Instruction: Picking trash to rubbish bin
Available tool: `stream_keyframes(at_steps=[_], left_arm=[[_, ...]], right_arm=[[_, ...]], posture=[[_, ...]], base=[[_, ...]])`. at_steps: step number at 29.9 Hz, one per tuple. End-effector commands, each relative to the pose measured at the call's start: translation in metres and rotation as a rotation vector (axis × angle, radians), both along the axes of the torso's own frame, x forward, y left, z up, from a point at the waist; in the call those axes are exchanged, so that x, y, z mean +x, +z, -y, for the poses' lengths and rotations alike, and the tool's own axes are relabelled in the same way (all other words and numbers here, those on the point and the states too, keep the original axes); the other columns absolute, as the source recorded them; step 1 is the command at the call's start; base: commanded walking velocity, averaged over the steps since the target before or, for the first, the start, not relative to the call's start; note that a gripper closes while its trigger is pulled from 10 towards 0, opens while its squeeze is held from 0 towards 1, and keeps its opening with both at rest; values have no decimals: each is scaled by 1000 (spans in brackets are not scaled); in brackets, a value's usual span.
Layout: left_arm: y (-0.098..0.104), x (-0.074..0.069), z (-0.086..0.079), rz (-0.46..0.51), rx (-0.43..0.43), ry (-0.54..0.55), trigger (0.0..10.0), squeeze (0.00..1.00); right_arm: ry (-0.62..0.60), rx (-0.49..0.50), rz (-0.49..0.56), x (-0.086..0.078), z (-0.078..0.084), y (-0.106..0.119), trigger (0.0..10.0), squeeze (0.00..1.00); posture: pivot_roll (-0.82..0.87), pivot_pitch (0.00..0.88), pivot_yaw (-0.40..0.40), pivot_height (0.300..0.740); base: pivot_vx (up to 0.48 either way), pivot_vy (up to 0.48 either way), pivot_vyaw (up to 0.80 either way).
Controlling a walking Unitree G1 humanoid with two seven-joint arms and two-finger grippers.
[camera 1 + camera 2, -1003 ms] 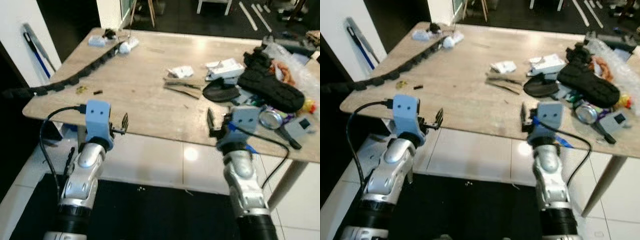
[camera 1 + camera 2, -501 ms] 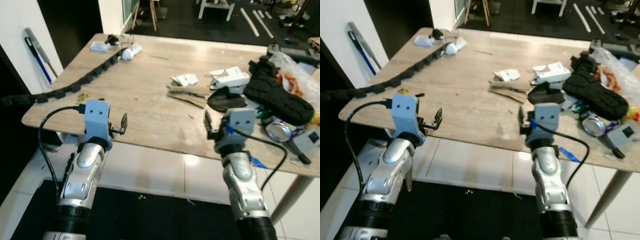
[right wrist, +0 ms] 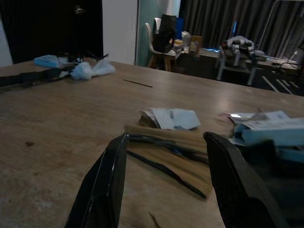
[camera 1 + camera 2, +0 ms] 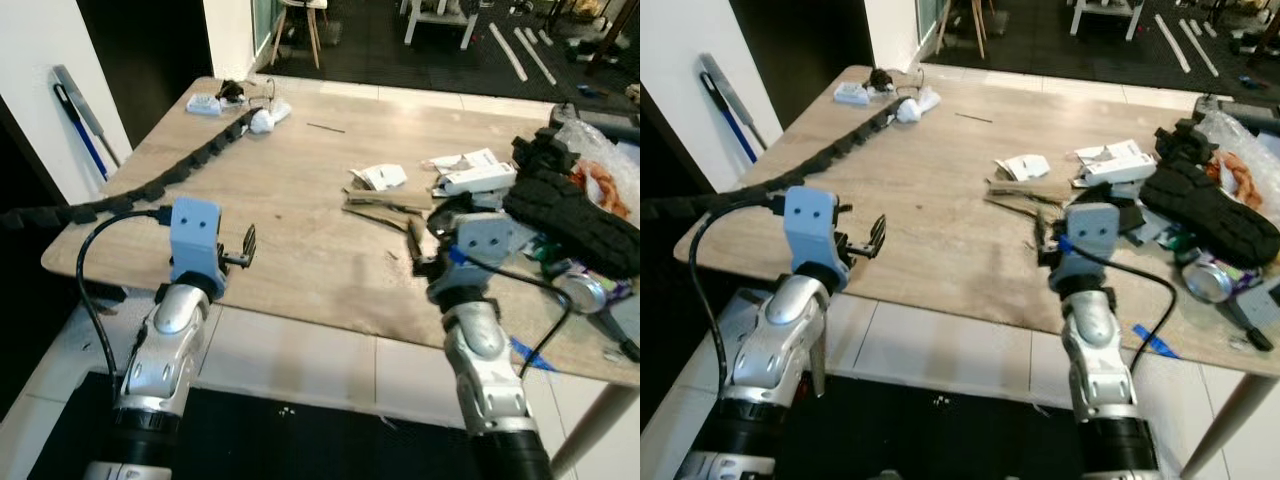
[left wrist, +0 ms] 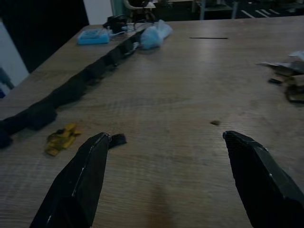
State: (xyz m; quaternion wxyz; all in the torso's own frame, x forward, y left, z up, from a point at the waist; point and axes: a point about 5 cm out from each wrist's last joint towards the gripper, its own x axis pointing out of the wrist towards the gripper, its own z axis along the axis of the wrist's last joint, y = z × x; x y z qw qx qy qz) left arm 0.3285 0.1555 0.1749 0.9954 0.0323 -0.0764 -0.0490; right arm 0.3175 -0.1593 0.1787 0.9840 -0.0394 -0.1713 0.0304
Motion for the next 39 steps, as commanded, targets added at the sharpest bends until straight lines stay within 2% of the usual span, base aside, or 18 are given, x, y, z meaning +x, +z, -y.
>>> stream_keyframes(at_steps=[1,39], left_arm=[[-4,-1,0,-15,14,-6,10000,0],[-6,-1,3,-26,14,-23,10000,0]], right_arm=[[-15,4,-5,-1,5,-2,10000,0],[-36,3,-17,-4,13,-7,10000,0]], posture=[[9,122,18,740],[4,133,23,740]], base=[[292,0,0],[294,0,0]])
